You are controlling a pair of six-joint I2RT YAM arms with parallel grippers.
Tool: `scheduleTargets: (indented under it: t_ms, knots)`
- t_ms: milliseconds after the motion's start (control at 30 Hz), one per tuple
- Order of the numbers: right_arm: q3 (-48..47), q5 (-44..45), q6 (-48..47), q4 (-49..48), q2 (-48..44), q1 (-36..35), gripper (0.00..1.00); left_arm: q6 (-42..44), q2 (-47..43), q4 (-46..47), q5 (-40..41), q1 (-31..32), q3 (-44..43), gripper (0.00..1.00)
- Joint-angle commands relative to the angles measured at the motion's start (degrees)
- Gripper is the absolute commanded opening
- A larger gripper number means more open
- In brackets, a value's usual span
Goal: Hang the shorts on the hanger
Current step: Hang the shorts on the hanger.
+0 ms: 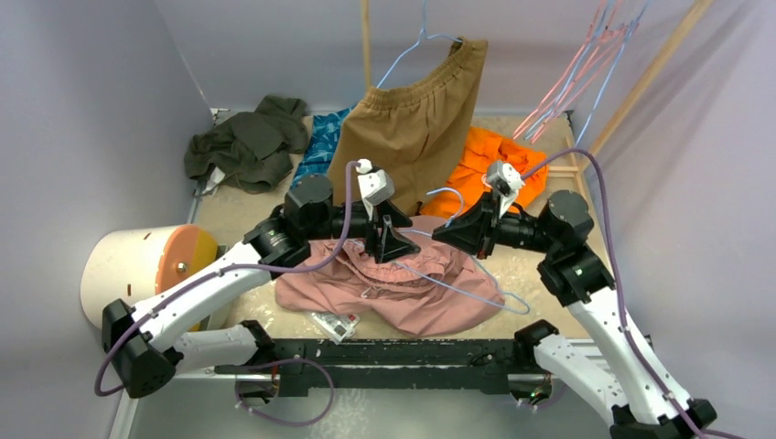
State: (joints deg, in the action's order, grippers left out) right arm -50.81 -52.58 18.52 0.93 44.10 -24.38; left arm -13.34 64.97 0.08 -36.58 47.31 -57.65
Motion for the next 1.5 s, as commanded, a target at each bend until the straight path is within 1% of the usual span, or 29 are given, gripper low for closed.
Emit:
scheduleTargets:
  t_ms: [0, 67, 133, 200, 233, 267, 333, 367, 433, 500, 700, 833, 933, 967, 1100, 1300, 1467]
  knots:
    - [2.1, 13.1, 1.1, -2.6, -5.3, -0.1, 0.00, 4.2, -7.2, -10.0, 19.7, 0.2, -2.6, 0.68]
    - [3.2, 18.4, 1.1, -1.6, -7.1, -0.1, 0.00, 3.3, -10.4, -14.1, 29.9, 0.2, -2.3, 0.71]
    - [4.4, 21.2, 0.3, -0.6, -9.0, -0.1, 0.00, 0.3, -13.6, -17.9, 38.9, 0.2, -1.5, 0.73]
    - [5.8, 22.4, 0.3, 0.2, -10.7, -0.1, 0.00, -5.7, -16.0, -22.5, 47.9, 0.1, -0.8, 0.75]
    - [6.6, 22.0, 0.4, 0.5, -11.4, -0.1, 0.00, -9.0, -16.4, -27.6, 51.7, 0.1, -1.2, 0.75]
    - [7.3, 21.8, 0.6, 0.9, -11.9, -0.1, 0.00, -11.0, -16.2, -30.2, 54.1, 0.1, -1.9, 0.76]
    - [8.1, 21.4, 0.6, 2.4, -12.6, -0.1, 0.00, -13.3, -15.5, -39.4, 57.4, 0.2, -2.8, 0.77]
    - [8.4, 21.4, 0.4, 3.0, -12.9, -0.1, 0.00, -14.0, -15.2, -42.1, 59.0, 0.1, -2.8, 0.77]
    - [9.0, 21.5, 0.4, 3.9, -13.8, -0.1, 0.00, -16.2, -15.1, -45.9, 62.2, 0.2, -1.8, 0.78]
    - [9.0, 21.8, 0.3, 4.6, -14.2, -0.1, 0.00, -20.5, -14.9, -48.2, 67.5, 0.1, -1.4, 0.79]
    - [8.6, 22.4, 1.4, 4.8, -15.2, -0.1, 0.00, -23.0, -14.1, -45.7, 69.6, 0.1, 1.6, 0.73]
    - [8.1, 22.5, 1.5, 5.8, -15.8, -0.1, 0.00, -24.5, -9.9, -46.1, 71.3, 0.1, 2.3, 0.58]
    - [8.1, 22.4, 1.8, 6.0, -16.6, -0.1, 0.00, -24.0, -7.2, -43.7, 68.8, 0.2, 4.2, 0.47]
    - [8.2, 22.4, 1.8, 6.0, -16.9, -0.1, 0.00, -23.6, -6.4, -42.9, 67.7, 0.2, 4.7, 0.45]
    - [8.3, 22.4, 1.9, 6.7, -17.0, -0.1, 0.00, -22.4, -4.4, -40.4, 64.3, 0.2, 6.4, 0.44]
    - [8.8, 21.8, 1.7, 8.0, -16.4, -0.1, 0.00, -21.8, -6.1, -37.5, 62.4, 0.2, 9.2, 0.48]
    - [8.5, 21.2, 1.8, 7.7, -16.0, -0.1, 0.00, -21.0, -5.2, -36.2, 61.1, 0.2, 9.8, 0.49]
